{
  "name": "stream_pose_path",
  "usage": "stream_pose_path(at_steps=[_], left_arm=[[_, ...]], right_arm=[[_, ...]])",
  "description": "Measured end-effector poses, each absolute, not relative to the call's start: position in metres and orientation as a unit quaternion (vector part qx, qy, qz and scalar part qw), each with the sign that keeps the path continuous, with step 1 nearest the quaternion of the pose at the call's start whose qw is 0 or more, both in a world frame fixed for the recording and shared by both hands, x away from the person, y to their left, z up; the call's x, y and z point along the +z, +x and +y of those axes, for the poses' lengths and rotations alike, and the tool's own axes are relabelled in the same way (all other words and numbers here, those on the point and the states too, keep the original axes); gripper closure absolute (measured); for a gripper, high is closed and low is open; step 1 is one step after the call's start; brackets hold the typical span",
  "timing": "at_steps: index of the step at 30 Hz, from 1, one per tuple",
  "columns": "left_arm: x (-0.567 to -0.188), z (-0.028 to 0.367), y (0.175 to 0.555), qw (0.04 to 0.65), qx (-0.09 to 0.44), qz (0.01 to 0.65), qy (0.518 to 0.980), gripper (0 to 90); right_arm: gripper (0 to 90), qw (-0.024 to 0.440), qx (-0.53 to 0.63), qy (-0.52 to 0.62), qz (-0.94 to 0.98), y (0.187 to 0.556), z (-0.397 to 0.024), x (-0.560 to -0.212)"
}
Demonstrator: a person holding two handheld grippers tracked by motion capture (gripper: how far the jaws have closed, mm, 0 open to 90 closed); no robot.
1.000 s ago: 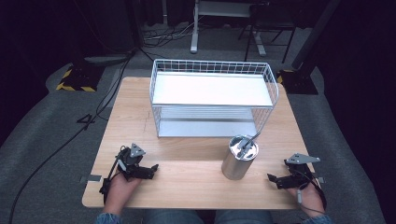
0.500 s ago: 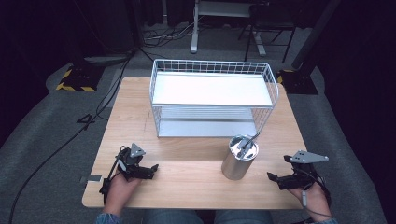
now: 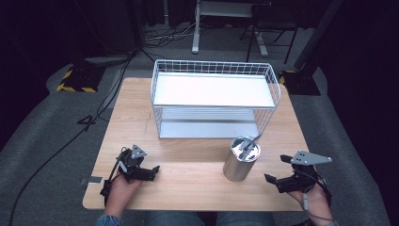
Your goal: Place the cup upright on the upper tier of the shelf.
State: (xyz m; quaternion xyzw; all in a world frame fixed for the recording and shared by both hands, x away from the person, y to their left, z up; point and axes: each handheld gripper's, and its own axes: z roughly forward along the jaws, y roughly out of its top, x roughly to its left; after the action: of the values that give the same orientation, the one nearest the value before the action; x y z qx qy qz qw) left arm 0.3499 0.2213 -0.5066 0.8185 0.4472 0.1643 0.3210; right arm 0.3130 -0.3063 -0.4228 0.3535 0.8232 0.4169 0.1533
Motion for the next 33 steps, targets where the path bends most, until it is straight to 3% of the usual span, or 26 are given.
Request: stream_pose_path(at_steps=[33], left_arm=[[-0.507,0.221,0.35,0.321,0.163,0.447,0.819,2.0]], right_arm=[[0.0,0.13,0.443,0.306,0.833,0.338,-0.23,-0.425]])
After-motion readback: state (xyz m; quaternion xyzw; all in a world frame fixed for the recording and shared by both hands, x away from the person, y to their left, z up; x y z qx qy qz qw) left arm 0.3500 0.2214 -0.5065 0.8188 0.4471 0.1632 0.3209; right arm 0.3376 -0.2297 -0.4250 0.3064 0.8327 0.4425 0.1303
